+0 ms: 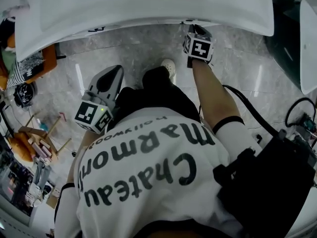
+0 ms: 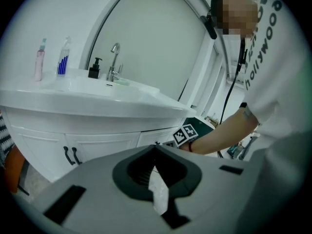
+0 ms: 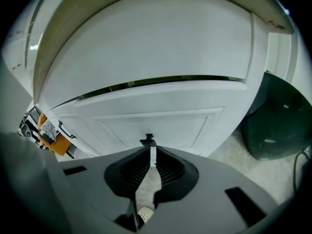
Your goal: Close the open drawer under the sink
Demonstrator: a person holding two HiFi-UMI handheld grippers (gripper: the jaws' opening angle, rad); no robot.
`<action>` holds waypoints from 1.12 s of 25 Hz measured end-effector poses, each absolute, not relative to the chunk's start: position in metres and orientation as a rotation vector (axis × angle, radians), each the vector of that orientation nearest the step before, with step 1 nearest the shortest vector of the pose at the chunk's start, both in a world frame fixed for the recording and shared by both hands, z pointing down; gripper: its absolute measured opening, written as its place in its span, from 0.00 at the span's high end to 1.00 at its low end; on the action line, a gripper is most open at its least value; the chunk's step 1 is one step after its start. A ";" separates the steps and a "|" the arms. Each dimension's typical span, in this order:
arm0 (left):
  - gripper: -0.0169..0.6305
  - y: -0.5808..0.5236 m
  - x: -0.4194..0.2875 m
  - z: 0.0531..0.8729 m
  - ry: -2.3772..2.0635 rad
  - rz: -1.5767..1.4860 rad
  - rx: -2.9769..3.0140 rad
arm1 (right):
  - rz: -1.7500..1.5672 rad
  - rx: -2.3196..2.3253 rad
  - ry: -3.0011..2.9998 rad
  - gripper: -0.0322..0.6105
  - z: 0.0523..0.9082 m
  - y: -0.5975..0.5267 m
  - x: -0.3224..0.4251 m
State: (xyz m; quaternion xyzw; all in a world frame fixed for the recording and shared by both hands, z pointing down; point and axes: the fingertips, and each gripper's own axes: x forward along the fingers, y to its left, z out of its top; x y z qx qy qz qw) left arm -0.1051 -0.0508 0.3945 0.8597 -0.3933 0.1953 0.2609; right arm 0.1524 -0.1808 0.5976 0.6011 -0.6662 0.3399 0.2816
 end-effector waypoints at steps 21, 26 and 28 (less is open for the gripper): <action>0.96 -0.078 -0.070 0.348 -0.724 0.376 2.475 | 1.011 1.906 -2.020 0.93 0.438 -0.065 0.153; 0.96 -0.051 -0.101 0.329 -0.596 0.359 2.539 | 1.000 2.039 -2.060 0.94 0.382 -0.019 0.139; 0.96 -0.042 -0.118 0.325 -0.589 0.354 2.550 | 1.001 2.085 -2.048 0.94 0.366 0.000 0.131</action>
